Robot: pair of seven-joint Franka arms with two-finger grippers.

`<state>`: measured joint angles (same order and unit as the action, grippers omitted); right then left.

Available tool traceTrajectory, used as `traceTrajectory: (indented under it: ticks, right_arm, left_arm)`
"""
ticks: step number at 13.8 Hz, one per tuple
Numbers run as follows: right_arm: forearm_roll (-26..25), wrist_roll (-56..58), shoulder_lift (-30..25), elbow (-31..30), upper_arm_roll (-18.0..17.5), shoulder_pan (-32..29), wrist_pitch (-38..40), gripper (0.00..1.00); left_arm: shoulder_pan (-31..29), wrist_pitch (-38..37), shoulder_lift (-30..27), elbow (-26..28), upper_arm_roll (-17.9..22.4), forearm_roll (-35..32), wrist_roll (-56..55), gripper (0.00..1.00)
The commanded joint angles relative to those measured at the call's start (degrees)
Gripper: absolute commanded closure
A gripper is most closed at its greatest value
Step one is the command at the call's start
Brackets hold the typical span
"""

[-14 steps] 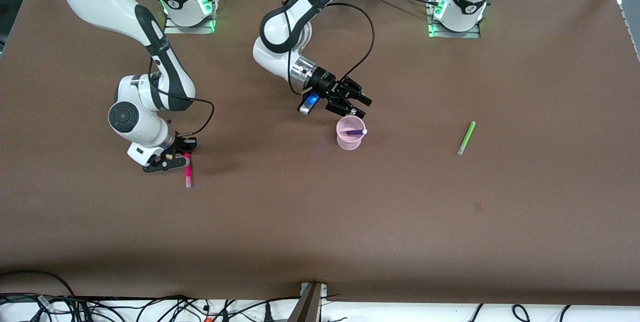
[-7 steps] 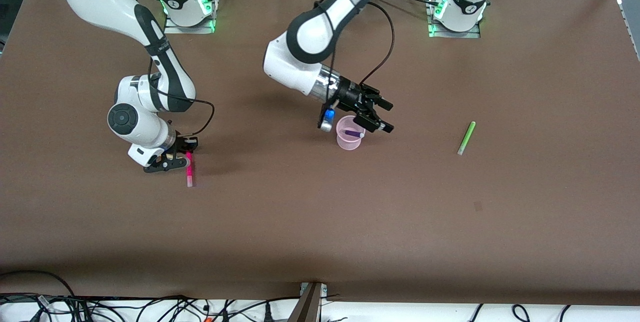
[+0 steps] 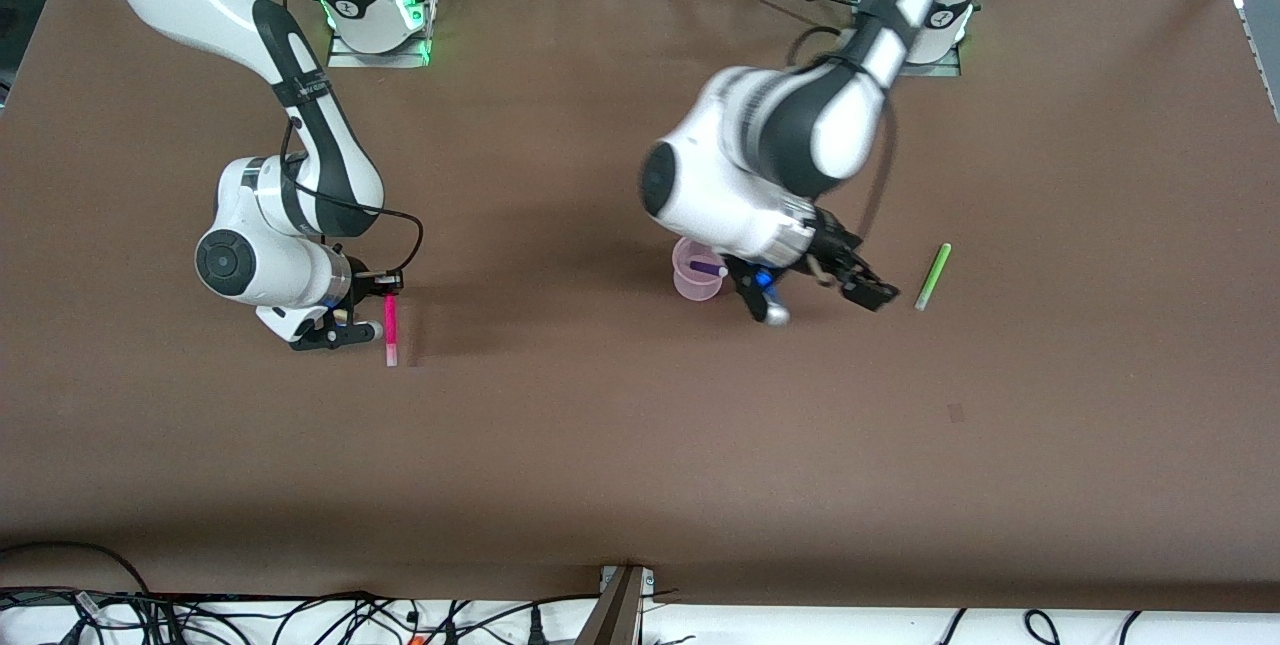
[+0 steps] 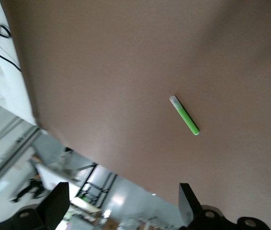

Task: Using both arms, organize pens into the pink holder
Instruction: 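Withdraw the left gripper while the right gripper lifts the magenta marker, then carry the magenta marker over the pink cup with the right gripper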

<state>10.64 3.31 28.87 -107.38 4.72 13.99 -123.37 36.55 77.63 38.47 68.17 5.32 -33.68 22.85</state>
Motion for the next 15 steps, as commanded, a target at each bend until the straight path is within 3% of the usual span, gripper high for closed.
traceTrajectory:
  ticks: [1,4,8,13,15]
  right_arm:
    - [0.87,-5.65,-0.66,3.39,-0.06,1.91,6.44,1.0]
    - [4.46,-15.41,-0.66,10.15,-0.59,4.9,17.34,1.0]
    - [16.74,-25.69,-0.66,13.07,-0.76,8.94,22.11,1.0]
    - [36.68,-38.18,-0.66,15.01,-0.76,14.92,21.86,1.0]
    - [44.43,-42.14,-0.39,14.92,-0.76,17.29,19.49,1.0]
  left_arm:
    - [-9.61,3.66,-3.75,2.93,-1.19,10.6,-0.87,0.0]
    - [-17.72,6.13,-3.92,2.67,-0.93,20.46,-2.18,0.0]
    - [-26.25,4.9,-10.15,3.46,-0.93,31.36,-7.89,0.0]
    - [-30.31,1.22,-19.47,4.51,-0.93,33.68,-8.61,0.0]
    - [-30.66,3.13,-24.73,10.81,-0.92,33.06,-9.4,0.0]
